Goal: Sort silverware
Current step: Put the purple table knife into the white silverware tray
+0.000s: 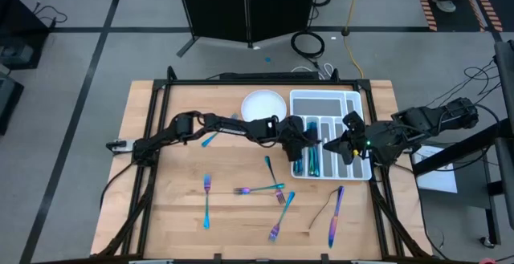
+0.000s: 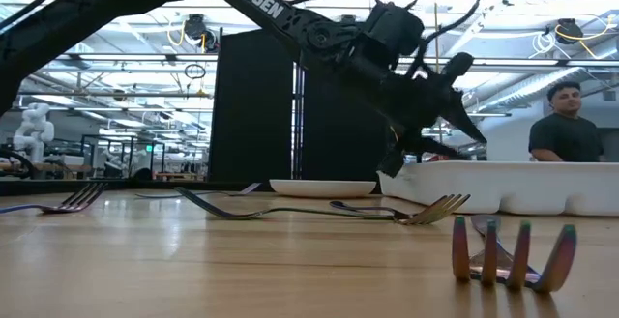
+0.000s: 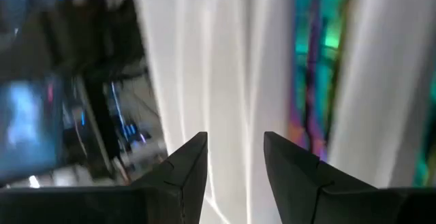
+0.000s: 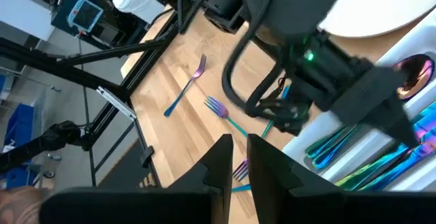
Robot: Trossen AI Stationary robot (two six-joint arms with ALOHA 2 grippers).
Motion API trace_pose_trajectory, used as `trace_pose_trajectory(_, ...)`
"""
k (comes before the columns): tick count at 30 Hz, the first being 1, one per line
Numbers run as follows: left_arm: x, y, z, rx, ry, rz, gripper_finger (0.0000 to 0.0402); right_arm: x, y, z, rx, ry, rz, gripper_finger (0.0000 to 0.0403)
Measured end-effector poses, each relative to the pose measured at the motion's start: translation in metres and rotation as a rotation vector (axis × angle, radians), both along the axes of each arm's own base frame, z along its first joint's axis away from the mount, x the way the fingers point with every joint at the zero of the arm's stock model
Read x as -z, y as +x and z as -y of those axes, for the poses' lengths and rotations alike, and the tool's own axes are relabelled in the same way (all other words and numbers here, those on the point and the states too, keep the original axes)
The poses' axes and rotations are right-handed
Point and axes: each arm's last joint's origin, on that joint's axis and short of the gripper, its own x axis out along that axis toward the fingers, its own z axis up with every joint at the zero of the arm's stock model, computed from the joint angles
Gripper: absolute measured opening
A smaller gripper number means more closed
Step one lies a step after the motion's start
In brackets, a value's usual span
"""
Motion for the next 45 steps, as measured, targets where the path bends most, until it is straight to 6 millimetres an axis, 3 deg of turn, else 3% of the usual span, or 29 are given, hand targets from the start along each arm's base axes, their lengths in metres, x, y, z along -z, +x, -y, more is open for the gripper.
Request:
trace_pose_trajectory(2,-0.013,-0.001,0.003,-0.061,-0.096,0.030,0.0146,0.000,0.000,-0.001,-0.022,0.014,-0.006,0.0038)
trace_pose_trajectory(6,-0.065,-0.013,0.015,-0.122,-0.278,0.057,0.0146,0.001,-0.001,-0.006,-0.155,0.039,-0.029,0.0038)
trace_pose_trajectory(13,-0.132,-0.063,0.025,-0.356,-0.588,-0.139,0.0146,0.006,0.000,-0.026,-0.481,0.002,-0.076,0.0038)
trace_pose_trajectory(17,-0.161,-0.098,0.028,-0.506,-0.843,-0.291,0.0146,0.020,-0.002,-0.041,-0.573,-0.001,-0.234,0.0038)
trace_pose_trajectory(22,-0.173,-0.128,0.043,-0.593,-1.132,-0.539,0.0144,0.059,0.000,-0.070,-0.586,0.022,-0.482,0.0038)
trace_pose_trajectory(27,-0.171,-0.159,0.067,-0.628,-1.231,-0.642,0.0139,0.110,0.004,-0.099,-0.630,0.074,-0.628,0.0038)
trace_pose_trajectory(36,-0.170,-0.221,0.098,-0.736,-1.355,-0.423,0.0138,0.180,0.020,-0.126,-0.613,0.141,-0.716,0.0038)
trace_pose_trajectory(45,-0.169,-0.232,0.128,-0.741,-1.471,-0.265,0.0138,0.224,0.034,-0.147,-0.615,0.159,-0.797,0.0038)
